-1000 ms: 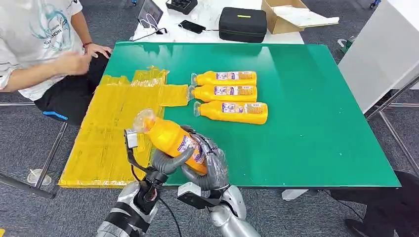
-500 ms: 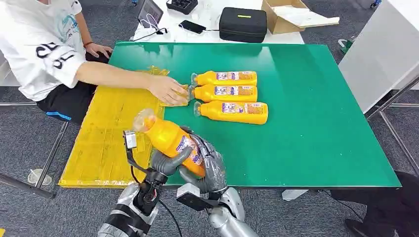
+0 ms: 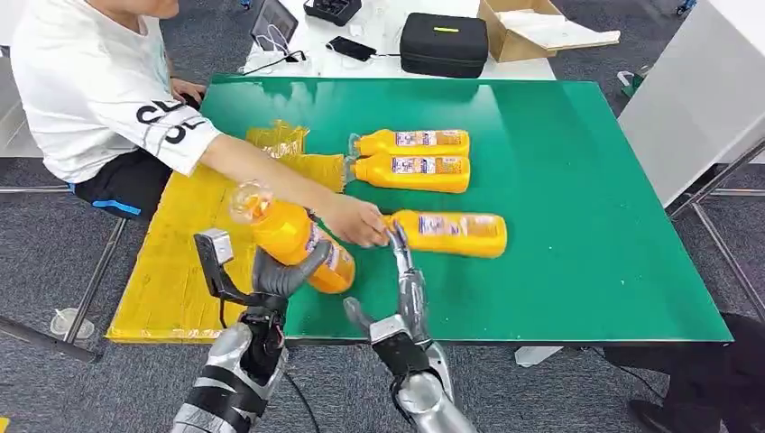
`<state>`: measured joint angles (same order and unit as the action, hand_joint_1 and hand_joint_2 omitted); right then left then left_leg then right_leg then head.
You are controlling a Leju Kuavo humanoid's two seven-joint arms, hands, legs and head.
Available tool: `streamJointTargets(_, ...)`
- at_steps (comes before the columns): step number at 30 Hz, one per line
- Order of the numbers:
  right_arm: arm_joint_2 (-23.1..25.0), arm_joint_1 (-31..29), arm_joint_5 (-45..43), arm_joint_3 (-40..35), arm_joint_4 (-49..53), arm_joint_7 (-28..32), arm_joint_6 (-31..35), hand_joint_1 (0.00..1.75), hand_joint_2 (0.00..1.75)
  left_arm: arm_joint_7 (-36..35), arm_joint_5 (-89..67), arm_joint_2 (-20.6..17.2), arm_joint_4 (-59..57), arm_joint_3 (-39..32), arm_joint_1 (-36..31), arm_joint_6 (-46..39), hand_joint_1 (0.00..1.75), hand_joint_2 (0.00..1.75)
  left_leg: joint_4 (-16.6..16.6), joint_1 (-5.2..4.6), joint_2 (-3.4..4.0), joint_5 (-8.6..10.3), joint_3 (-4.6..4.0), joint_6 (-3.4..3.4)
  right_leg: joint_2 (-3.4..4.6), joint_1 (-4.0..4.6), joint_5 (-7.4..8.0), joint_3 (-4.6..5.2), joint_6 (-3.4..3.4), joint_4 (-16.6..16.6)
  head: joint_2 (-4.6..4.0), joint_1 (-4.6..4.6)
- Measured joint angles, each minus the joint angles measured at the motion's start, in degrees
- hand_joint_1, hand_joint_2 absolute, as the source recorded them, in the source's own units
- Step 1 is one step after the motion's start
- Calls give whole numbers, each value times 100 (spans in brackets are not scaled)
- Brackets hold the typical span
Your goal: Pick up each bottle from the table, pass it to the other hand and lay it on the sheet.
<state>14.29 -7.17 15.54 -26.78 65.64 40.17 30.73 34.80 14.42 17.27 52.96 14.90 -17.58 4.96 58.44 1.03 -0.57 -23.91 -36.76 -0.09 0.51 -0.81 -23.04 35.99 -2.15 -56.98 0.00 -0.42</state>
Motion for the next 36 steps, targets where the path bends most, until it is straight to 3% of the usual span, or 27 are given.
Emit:
streamJointTargets(7, -131, 177, -46, -44, 749, 0, 94, 0, 0, 310, -567, -83, 109, -273, -203, -901, 175, 175, 0, 1, 0, 1, 1, 0, -1, 0, 0, -2, 0, 0, 0, 0)
streamJointTargets(11, -197, 183, -192, -125, 985, 0, 111, 0, 0, 514, -2071, -208, 162, -341, -397, -2556, 175, 175, 0, 0, 2, 1, 0, 0, 0, 0, 1, -1, 0, -1, 0, 2)
streamJointTargets(16, -201, 172, -170, -188, 1127, 0, -39, 0, 0, 385, -4099, -632, -223, -459, -998, -4182, 175, 175, 0, 4, -1, 7, 1, 1, 0, 3, 1, -3, 1, -2, 0, 0)
streamJointTargets(24, -197, 163, -157, -216, 1182, 0, -74, 0, 0, 363, -4356, -914, -693, -579, -1381, -4288, 175, 175, 0, 1, 0, 7, -2, 1, -1, 0, 1, -3, 1, -3, 0, 2)
streamJointTargets(32, -197, 119, -232, -229, 1182, 0, -258, 0, 0, -496, -6840, -1256, -1498, -819, -1834, -4336, 175, 175, 0, 3, 2, 8, 0, 0, 1, 2, 2, -1, 1, -3, 0, 2)
streamJointTargets(36, -199, 112, -256, -227, 1180, 0, -400, 0, 0, -769, -7422, -1556, -2132, -808, -2073, -3749, 175, 175, 0, 7, 3, 9, 2, -1, 1, 5, 2, -1, 1, -4, 2, 2)
